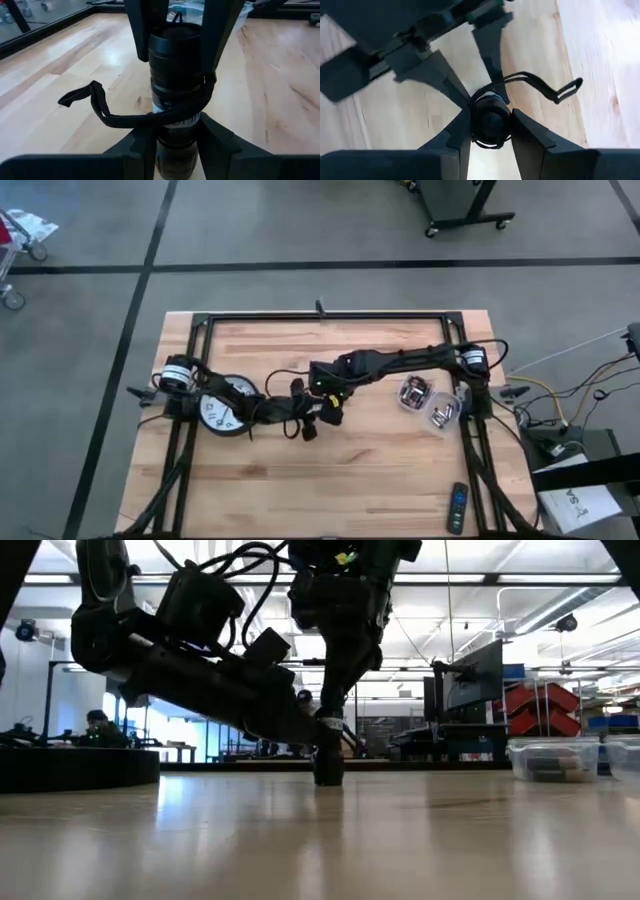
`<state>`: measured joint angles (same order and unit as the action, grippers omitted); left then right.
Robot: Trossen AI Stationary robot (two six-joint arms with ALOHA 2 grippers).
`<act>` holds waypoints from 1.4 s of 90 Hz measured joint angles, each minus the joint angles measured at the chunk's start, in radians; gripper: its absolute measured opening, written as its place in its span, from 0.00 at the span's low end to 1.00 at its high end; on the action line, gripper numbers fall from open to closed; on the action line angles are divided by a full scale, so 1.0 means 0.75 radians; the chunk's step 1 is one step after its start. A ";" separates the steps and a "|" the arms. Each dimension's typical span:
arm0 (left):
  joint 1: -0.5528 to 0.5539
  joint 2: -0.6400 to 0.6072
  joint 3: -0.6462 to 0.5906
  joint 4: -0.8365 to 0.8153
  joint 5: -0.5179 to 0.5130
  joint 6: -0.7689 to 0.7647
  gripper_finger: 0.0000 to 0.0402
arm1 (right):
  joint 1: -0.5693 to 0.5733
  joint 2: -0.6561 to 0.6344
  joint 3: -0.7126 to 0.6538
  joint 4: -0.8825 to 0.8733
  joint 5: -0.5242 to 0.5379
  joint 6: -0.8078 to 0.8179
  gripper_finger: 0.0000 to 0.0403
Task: Insert battery
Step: Open the black flashlight battery compartment
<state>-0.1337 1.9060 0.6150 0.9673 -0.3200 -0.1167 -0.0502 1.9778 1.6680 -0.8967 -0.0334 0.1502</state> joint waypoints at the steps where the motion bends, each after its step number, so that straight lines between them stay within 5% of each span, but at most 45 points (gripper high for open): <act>1: 0.000 -0.003 -0.001 -0.002 0.006 0.001 0.23 | 0.000 0.000 0.000 0.000 -0.002 -0.014 0.23; 24: -0.003 -0.057 -0.003 -0.095 0.112 -0.012 0.23 | 0.011 -0.001 0.000 -0.002 -0.091 -0.308 0.22; 55: -0.005 -0.168 -0.007 -0.246 0.427 -0.006 0.23 | 0.082 0.001 -0.002 -0.003 -0.211 -0.856 0.22; 80: -0.005 -0.208 -0.008 -0.288 0.703 0.031 0.23 | 0.182 0.001 -0.001 0.064 -0.216 -1.054 0.22; 126: 0.077 -0.212 -0.002 -0.309 1.314 -0.048 0.23 | 0.432 0.001 0.012 0.186 0.147 -1.435 0.22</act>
<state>-0.0760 1.7473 0.6138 0.7354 0.6652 -0.1527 0.2742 1.9786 1.6772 -0.7571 0.0767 -0.9263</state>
